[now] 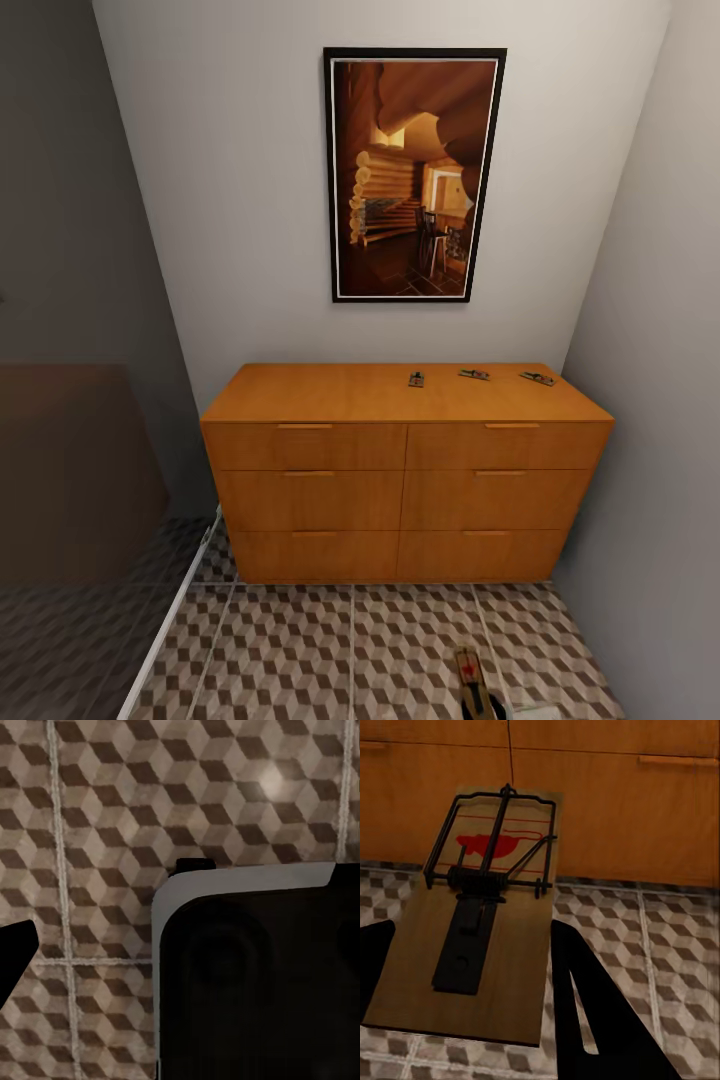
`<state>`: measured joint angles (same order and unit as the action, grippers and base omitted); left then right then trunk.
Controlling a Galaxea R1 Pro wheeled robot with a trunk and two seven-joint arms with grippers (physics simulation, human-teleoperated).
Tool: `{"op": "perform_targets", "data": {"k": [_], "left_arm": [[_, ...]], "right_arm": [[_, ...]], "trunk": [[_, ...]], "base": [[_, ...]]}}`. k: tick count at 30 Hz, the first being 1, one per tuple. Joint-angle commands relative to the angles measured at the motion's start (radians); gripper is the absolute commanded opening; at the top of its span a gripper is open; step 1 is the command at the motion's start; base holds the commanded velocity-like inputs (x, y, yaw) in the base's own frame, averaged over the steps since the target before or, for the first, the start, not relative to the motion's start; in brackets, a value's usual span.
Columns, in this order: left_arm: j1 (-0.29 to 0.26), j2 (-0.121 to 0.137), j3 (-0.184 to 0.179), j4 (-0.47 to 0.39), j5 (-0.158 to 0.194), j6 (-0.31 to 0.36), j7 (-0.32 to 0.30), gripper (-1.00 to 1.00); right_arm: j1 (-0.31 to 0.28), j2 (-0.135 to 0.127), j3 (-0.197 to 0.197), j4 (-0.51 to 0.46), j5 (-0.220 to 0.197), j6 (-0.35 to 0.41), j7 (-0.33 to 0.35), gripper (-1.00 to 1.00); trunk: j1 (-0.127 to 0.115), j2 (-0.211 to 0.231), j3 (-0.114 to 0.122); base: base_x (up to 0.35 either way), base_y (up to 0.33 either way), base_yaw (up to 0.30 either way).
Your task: Take the four mousetraps from the cabinet in the bathroom and place them on the bathroom floor. Make sure all four end up on the same floor surface, and ensure that at least two of them are either under or directly next to the same bathroom sink.
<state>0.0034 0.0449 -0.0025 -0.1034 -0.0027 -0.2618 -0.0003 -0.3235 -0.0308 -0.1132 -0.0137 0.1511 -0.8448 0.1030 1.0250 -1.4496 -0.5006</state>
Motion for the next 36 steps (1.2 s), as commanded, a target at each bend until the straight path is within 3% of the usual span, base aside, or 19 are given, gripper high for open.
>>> {"op": "perform_targets", "data": {"k": [1, 3, 7, 36], "left_arm": [[0.000, 0.000, 0.000, 0.054, 0.000, -0.001, 0.000, 1.00], [0.000, 0.000, 0.000, 0.117, 0.000, 0.001, 0.000, 1.00], [0.001, 0.000, 0.000, 0.161, 0.000, 0.003, 0.000, 1.00], [0.001, 0.000, 0.002, 0.154, -0.001, -0.002, 0.000, 1.00]], "right_arm": [[0.005, 0.002, -0.008, 0.001, 0.002, -0.011, -0.015, -1.00], [0.010, 0.005, -0.008, 0.001, 0.002, -0.018, -0.045, -1.00], [0.014, 0.010, -0.009, 0.000, 0.002, -0.022, -0.070, -1.00], [0.015, 0.011, -0.009, 0.000, 0.002, -0.019, -0.080, -1.00]], "trunk": [[0.000, 0.000, -0.001], [0.000, 0.000, -0.001], [0.000, 0.000, -0.001], [0.000, 0.000, -0.001]], "base": [[0.000, 0.000, 0.000], [0.000, 0.000, 0.000], [0.000, 0.000, 0.000], [0.000, 0.000, 0.000]]}}
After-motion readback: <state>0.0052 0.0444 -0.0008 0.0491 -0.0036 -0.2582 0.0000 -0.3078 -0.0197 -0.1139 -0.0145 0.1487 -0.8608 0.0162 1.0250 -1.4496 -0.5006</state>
